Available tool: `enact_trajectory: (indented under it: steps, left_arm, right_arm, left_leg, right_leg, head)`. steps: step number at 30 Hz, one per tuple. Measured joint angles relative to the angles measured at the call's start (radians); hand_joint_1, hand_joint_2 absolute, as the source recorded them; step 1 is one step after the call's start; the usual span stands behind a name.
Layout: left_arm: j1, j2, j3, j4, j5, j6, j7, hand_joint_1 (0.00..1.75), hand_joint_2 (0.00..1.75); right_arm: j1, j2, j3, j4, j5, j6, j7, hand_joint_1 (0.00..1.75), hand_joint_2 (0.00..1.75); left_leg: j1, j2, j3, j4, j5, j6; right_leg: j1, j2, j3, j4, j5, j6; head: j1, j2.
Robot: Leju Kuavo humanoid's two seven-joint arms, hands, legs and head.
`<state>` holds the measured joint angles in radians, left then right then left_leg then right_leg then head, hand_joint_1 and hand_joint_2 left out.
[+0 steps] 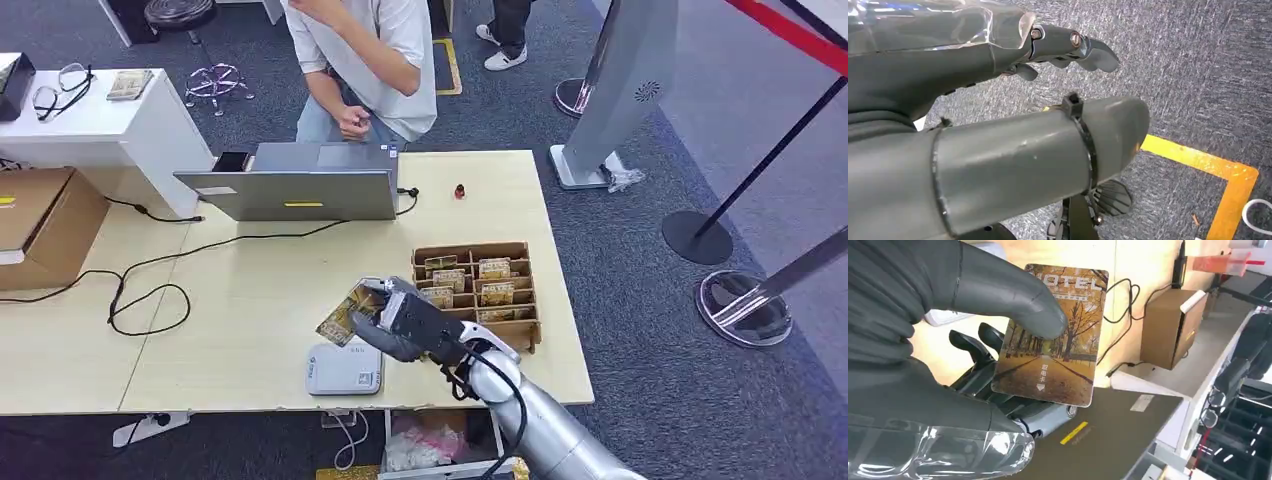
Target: Pass the card to the sensor for recognition and then transmit it.
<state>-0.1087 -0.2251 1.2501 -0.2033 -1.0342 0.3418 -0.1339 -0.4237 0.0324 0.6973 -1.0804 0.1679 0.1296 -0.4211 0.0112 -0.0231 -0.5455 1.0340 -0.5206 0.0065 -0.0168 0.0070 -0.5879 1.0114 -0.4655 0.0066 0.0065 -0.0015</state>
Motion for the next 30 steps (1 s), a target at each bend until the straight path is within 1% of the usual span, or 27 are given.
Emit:
enact_trajectory:
  steps: [3, 6, 15, 19, 21, 24, 26, 30]
  left_arm:
    - [-0.001, -0.003, 0.000, 0.000, -0.007, 0.001, 0.000, 0.00, 0.00]
    - [-0.003, -0.007, 0.000, 0.000, -0.010, 0.003, 0.000, 0.00, 0.00]
    - [-0.005, -0.008, 0.000, 0.000, -0.016, 0.006, 0.007, 0.00, 0.00]
    - [-0.006, -0.008, 0.000, 0.000, -0.021, 0.009, 0.008, 0.00, 0.00]
    - [-0.006, -0.008, 0.000, 0.000, -0.027, 0.010, 0.010, 0.00, 0.00]
    - [-0.007, -0.008, 0.000, 0.000, -0.034, 0.011, 0.016, 0.00, 0.00]
    - [-0.009, -0.008, 0.000, 0.000, -0.036, 0.011, 0.016, 0.00, 0.00]
    - [-0.012, -0.009, 0.000, 0.000, -0.037, 0.011, 0.017, 0.00, 0.00]
  right_arm:
    - [0.001, 0.008, 0.003, 0.026, -0.019, 0.029, 0.003, 1.75, 1.75]
    - [0.001, 0.026, 0.014, 0.081, -0.031, 0.047, 0.000, 1.75, 1.75]
    - [-0.007, 0.065, 0.037, 0.191, -0.032, 0.050, -0.002, 1.75, 1.75]
    - [-0.012, 0.083, 0.052, 0.238, -0.011, 0.036, 0.011, 1.75, 1.75]
    - [-0.014, 0.092, 0.061, 0.261, 0.021, 0.004, 0.035, 1.75, 1.75]
    - [-0.019, 0.100, 0.082, 0.294, 0.091, -0.079, 0.080, 1.75, 1.75]
    - [-0.022, 0.104, 0.095, 0.308, 0.129, -0.121, 0.108, 1.75, 1.75]
    - [-0.025, 0.110, 0.106, 0.328, 0.172, -0.158, 0.142, 1.75, 1.75]
  left_leg:
    - [0.000, 0.000, 0.000, 0.000, 0.000, 0.000]
    - [0.000, 0.000, 0.000, 0.000, 0.000, 0.000]
    - [0.000, 0.000, 0.000, 0.000, 0.000, 0.000]
    - [0.000, 0.000, 0.000, 0.000, 0.000, 0.000]
    - [0.000, 0.000, 0.000, 0.000, 0.000, 0.000]
    - [0.000, 0.000, 0.000, 0.000, 0.000, 0.000]
    - [0.000, 0.000, 0.000, 0.000, 0.000, 0.000]
    - [0.000, 0.000, 0.000, 0.000, 0.000, 0.000]
  right_leg:
    - [0.000, 0.000, 0.000, 0.000, 0.000, 0.000]
    - [0.000, 0.000, 0.000, 0.000, 0.000, 0.000]
    - [0.000, 0.000, 0.000, 0.000, 0.000, 0.000]
    - [0.000, 0.000, 0.000, 0.000, 0.000, 0.000]
    - [0.000, 0.000, 0.000, 0.000, 0.000, 0.000]
    - [0.000, 0.000, 0.000, 0.000, 0.000, 0.000]
    - [0.000, 0.000, 0.000, 0.000, 0.000, 0.000]
    - [0.000, 0.000, 0.000, 0.000, 0.000, 0.000]
  head:
    - [0.000, 0.000]
    - [0.000, 0.000]
    - [0.000, 0.000]
    - [0.000, 0.000]
    - [0.000, 0.000]
    - [0.000, 0.000]
    - [0.000, 0.000]
    - [0.000, 0.000]
